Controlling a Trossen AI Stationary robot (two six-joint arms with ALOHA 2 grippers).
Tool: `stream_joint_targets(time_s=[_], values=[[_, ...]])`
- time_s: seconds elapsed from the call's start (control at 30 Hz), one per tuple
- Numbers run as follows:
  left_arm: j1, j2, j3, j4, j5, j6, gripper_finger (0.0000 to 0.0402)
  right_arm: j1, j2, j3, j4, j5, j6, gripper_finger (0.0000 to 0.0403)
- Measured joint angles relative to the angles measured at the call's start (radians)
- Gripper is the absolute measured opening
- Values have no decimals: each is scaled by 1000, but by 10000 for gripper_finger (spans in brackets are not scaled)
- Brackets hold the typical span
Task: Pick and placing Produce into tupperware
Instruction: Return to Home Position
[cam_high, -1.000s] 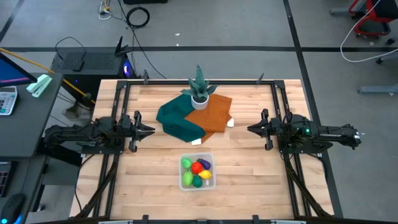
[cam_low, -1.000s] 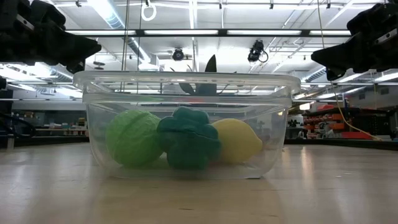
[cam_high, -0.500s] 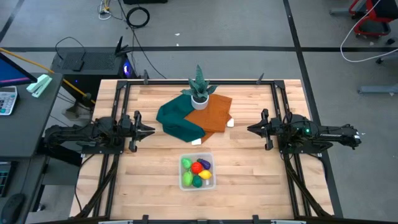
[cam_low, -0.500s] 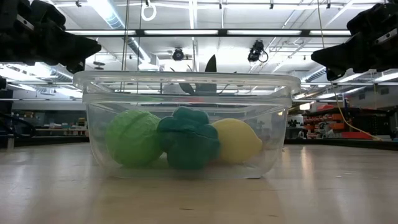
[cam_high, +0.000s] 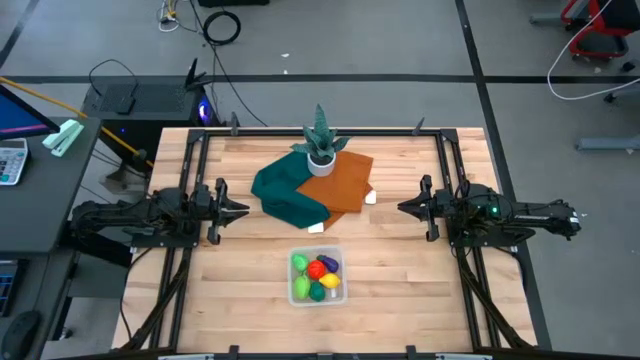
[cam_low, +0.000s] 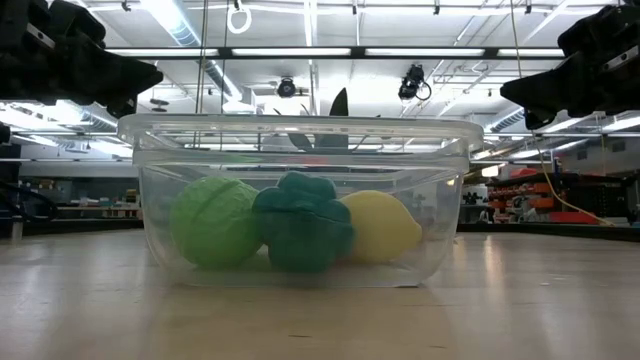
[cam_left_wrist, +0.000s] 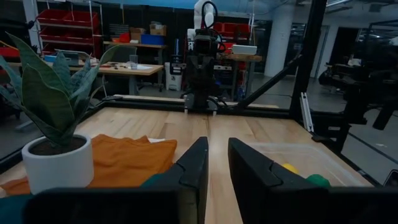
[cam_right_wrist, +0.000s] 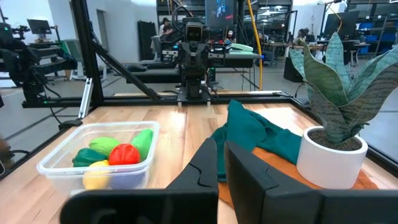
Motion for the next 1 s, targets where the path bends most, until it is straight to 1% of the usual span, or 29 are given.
stream_joint_targets(time_s=[0.3, 0.73, 1.0], values=[[0, 0, 0, 0, 0, 0, 60, 0, 0, 0, 0, 0, 0, 0], [0, 0, 0, 0, 0, 0, 71, 0, 0, 0, 0, 0, 0, 0], [0, 0, 0, 0, 0, 0, 60, 0, 0, 0, 0, 0, 0, 0]])
